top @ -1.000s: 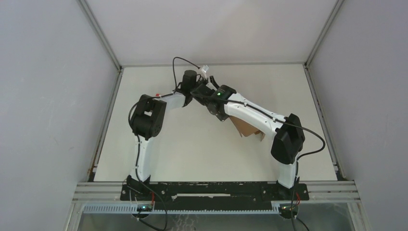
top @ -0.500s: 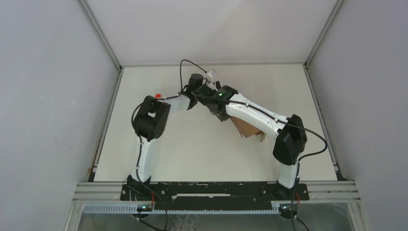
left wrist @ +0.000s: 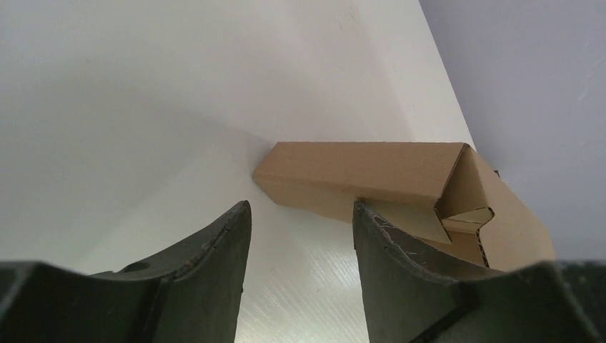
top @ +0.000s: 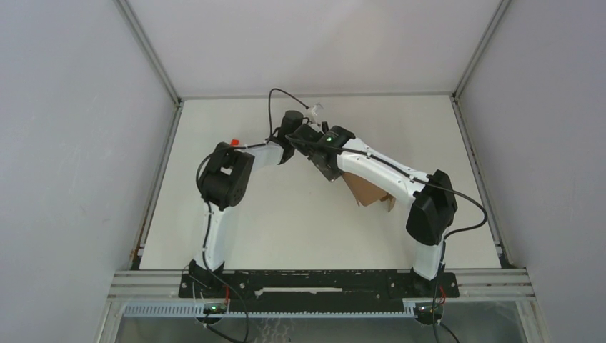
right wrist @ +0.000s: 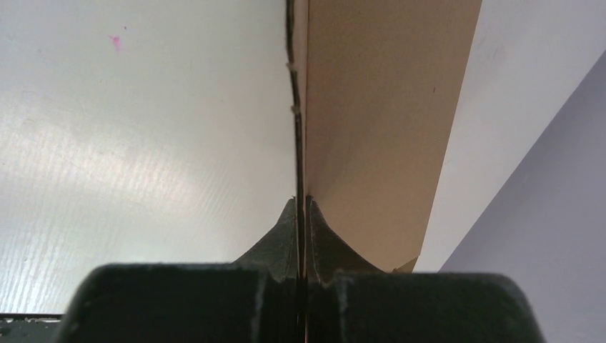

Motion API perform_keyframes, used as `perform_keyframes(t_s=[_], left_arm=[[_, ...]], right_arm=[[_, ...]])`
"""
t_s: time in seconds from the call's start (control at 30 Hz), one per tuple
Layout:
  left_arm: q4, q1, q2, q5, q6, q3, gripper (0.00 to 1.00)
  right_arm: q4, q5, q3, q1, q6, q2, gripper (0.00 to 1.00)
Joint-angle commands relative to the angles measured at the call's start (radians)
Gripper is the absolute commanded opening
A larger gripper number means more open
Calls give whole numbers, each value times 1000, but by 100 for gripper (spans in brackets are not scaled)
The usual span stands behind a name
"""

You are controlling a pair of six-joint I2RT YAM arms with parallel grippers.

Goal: Fold the paper box
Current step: Fold the paper box at the center of the board.

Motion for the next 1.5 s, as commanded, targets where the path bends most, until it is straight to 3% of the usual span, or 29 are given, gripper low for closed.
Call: perform_keyframes(t_s=[0.0, 0.27, 1.3, 1.47], left_arm=[[73, -34, -33, -5, 36, -32, 60], [168, -52, -52, -24, 23, -80, 60], [188, -54, -59, 2, 22, -9, 61], [246, -22, -149, -21, -10, -159, 61]], right_arm=[[44, -101, -1, -3, -4, -54, 0], [37, -138, -1, -25, -7, -71, 0], [23, -356, 35, -95, -23, -97, 0], [-12, -349, 87, -91, -7, -99, 0]])
